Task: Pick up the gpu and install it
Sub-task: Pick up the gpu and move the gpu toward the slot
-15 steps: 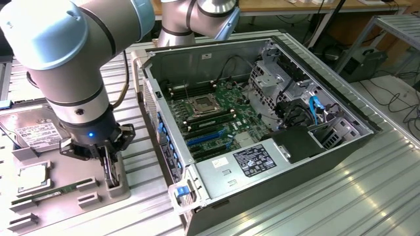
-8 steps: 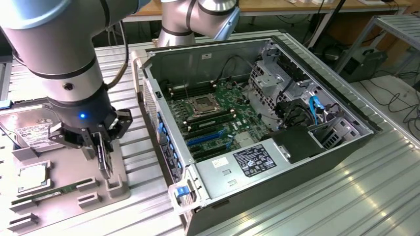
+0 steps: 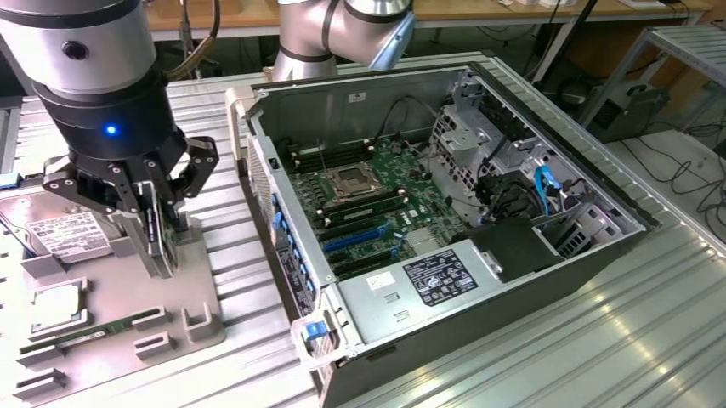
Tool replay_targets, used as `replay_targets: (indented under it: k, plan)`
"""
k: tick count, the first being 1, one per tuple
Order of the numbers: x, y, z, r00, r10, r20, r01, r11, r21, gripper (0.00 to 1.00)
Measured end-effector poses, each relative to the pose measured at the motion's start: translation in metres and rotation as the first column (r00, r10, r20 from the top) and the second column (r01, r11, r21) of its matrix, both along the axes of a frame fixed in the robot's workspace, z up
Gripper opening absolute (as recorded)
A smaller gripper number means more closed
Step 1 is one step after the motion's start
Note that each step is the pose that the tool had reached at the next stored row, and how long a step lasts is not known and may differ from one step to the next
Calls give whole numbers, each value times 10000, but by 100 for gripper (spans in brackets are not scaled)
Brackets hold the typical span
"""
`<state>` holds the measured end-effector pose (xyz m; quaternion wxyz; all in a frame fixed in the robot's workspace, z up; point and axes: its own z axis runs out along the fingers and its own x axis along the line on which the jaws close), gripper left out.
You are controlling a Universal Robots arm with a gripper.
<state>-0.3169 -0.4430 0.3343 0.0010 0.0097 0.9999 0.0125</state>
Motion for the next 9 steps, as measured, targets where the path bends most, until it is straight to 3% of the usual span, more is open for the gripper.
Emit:
replay_targets:
  k: [2,3,9]
  plan:
    - [0,0,22,10000,0,0,0,10000,-2,28]
    - [0,0,102,10000,0,2,0,10000,0,28]
    - [0,0,151,10000,0,3,0,10000,48,28]
